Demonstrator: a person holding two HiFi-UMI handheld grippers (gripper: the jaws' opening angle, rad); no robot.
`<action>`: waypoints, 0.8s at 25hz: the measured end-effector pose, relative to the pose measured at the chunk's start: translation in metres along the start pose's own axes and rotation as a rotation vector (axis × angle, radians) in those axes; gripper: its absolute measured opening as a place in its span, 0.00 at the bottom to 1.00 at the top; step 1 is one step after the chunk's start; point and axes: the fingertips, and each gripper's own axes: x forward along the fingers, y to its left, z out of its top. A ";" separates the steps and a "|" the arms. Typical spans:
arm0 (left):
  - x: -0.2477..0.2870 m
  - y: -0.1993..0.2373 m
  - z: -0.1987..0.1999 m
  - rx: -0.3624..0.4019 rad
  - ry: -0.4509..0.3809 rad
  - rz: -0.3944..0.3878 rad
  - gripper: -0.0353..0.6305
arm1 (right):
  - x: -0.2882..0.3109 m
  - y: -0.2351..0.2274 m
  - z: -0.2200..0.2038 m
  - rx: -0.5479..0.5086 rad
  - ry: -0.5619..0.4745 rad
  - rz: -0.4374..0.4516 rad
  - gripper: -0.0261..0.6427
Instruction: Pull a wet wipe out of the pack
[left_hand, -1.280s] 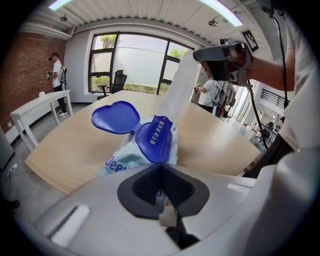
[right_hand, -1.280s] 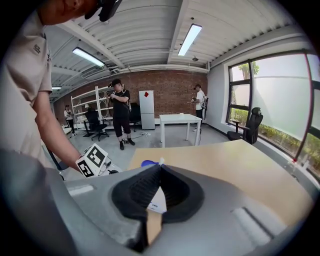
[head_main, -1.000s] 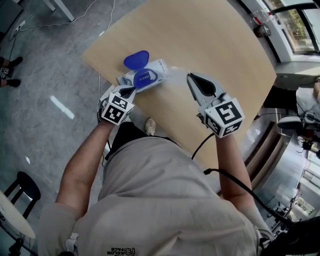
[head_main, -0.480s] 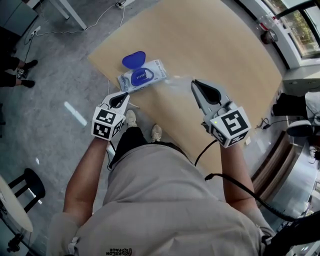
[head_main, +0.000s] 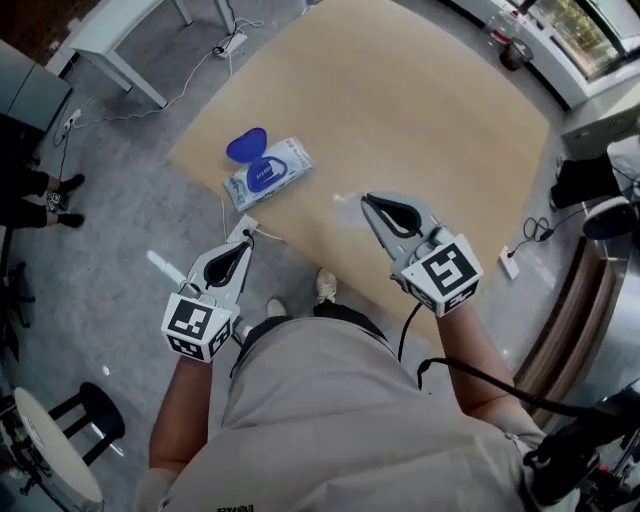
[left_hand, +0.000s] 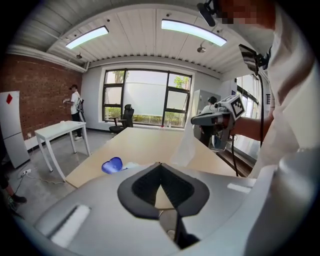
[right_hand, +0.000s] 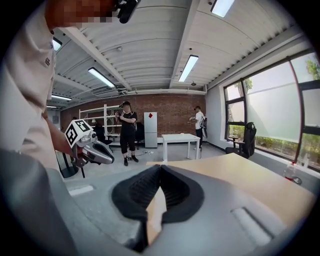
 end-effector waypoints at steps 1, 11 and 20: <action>-0.006 -0.006 0.006 0.014 -0.013 -0.016 0.06 | -0.005 0.005 0.002 0.003 -0.005 -0.009 0.04; -0.110 -0.054 0.017 0.069 -0.116 -0.157 0.06 | -0.029 0.115 0.028 -0.032 -0.028 -0.054 0.04; -0.204 -0.101 -0.020 0.108 -0.147 -0.293 0.06 | -0.066 0.239 0.034 -0.041 -0.017 -0.120 0.04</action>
